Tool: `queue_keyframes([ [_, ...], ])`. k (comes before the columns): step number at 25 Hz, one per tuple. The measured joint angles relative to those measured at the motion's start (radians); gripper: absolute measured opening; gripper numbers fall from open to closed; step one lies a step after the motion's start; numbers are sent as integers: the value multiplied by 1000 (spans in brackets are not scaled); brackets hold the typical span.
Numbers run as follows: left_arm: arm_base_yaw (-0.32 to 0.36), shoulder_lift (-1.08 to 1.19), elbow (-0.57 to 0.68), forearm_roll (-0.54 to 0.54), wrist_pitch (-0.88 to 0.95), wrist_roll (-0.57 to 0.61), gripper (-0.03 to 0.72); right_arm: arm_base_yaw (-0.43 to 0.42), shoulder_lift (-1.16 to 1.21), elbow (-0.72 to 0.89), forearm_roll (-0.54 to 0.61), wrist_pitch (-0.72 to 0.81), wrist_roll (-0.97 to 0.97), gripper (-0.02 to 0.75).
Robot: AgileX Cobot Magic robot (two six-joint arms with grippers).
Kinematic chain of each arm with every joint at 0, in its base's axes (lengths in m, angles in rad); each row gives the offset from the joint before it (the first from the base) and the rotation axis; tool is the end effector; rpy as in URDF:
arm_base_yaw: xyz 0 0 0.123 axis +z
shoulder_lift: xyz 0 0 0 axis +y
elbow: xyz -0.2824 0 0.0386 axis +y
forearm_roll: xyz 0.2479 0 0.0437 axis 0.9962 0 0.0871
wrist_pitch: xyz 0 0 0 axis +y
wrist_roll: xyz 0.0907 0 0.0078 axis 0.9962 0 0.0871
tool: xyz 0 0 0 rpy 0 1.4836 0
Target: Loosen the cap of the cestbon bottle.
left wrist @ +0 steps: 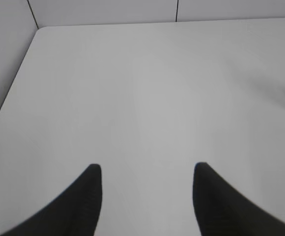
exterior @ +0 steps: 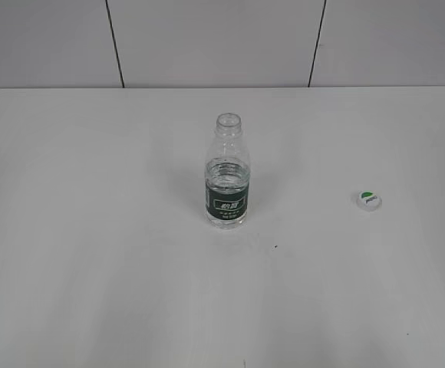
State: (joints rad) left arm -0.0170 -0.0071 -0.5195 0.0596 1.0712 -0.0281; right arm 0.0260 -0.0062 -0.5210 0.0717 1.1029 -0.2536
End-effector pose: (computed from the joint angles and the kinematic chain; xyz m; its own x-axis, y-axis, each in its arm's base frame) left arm -0.0087 0.0049 0.2818 -0.4409 0.0080 -0.8975 -0.0297 0.9993 0.0235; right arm -0.0103 0.0056 0.2797 -0.4387 -0.2305 -0.8686 -0.1831 0.9692 -0.1646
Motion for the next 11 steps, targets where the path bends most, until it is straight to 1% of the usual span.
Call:
queue_keyframes([
  [11, -3, 0, 0, 0, 0, 0, 371, 0, 0, 0, 0, 0, 1, 447],
])
